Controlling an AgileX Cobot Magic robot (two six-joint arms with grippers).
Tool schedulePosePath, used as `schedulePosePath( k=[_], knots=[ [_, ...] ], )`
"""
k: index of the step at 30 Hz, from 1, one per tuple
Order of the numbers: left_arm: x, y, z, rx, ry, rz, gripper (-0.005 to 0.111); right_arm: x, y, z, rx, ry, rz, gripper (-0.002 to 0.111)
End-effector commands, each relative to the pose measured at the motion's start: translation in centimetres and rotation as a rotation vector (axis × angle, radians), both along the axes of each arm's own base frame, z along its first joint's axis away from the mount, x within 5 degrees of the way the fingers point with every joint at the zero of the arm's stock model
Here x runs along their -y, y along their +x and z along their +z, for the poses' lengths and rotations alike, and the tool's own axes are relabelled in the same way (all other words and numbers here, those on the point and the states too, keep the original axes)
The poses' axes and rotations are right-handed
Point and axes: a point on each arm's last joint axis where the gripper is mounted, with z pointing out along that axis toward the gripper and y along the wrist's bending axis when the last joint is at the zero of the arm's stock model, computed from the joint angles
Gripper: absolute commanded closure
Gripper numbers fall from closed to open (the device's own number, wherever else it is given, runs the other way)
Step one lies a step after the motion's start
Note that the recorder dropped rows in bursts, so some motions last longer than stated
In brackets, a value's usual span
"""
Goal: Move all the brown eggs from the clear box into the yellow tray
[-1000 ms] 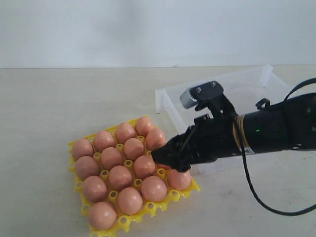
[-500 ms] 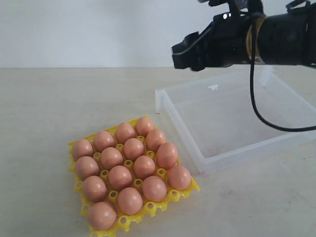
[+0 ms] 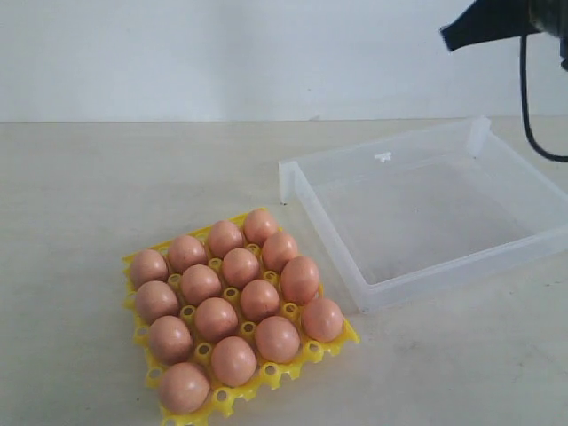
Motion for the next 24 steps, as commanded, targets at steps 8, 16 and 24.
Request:
schedulePosePath(
  k=[8,16,24],
  knots=[
    [0.0,0.0,-0.1,0.002,-0.005,-0.004,0.103,2.9,-6.6,7.7,0.183,0.067,-0.082,0.109],
    [0.0,0.0,-0.1,0.002,-0.005,-0.004,0.103,0.7,-13.5,13.7,0.425,0.230,0.457,0.109],
    [0.0,0.0,-0.1,0.002,-0.005,-0.004,0.103,1.3,-16.6,15.4,0.370,-0.711,0.440,0.109]
  ],
)
